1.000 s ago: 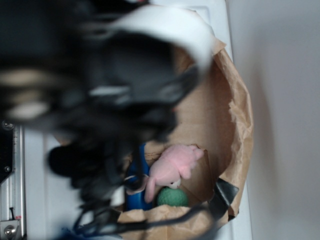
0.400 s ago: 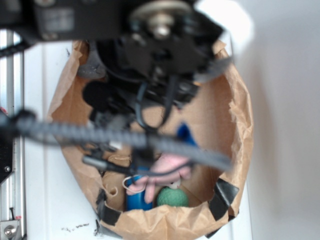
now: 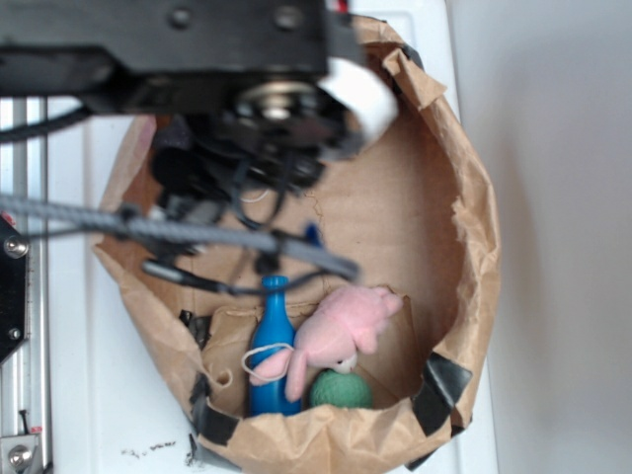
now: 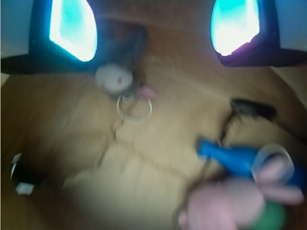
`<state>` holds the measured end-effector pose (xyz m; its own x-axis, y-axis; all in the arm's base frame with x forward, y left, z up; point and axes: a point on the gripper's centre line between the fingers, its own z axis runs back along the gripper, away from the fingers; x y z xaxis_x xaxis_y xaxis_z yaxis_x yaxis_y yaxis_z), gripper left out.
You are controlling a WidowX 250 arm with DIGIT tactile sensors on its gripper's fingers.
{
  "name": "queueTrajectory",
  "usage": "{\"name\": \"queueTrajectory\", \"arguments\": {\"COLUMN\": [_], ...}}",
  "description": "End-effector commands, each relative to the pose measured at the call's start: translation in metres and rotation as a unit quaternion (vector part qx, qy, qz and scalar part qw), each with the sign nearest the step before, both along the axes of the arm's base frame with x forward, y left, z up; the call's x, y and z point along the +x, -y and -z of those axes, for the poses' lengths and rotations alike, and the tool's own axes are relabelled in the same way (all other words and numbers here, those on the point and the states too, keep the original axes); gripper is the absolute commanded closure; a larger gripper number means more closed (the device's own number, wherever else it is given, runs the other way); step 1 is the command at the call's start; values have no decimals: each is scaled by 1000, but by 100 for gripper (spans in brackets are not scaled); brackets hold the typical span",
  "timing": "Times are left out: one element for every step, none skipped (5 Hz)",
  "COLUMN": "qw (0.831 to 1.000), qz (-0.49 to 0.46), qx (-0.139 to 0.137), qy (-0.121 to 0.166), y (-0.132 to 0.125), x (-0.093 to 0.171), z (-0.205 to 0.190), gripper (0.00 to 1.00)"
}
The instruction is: Grab the gray animal.
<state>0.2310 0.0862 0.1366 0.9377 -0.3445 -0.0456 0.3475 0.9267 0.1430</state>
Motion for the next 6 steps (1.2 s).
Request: {"name": "queueTrajectory", "arguments": {"qw": [999, 999, 999, 999, 999, 999], "qz": [12, 12, 12, 12, -20, -35], "qx": [16, 16, 16, 16, 20, 33], "qy": [25, 25, 25, 25, 15, -3], "y": [-16, -16, -16, -16, -22, -25], "x": [-3, -3, -3, -3, 19, 39], "z": [6, 6, 6, 6, 18, 45], "gripper": [0, 0, 0, 0, 0, 0]}}
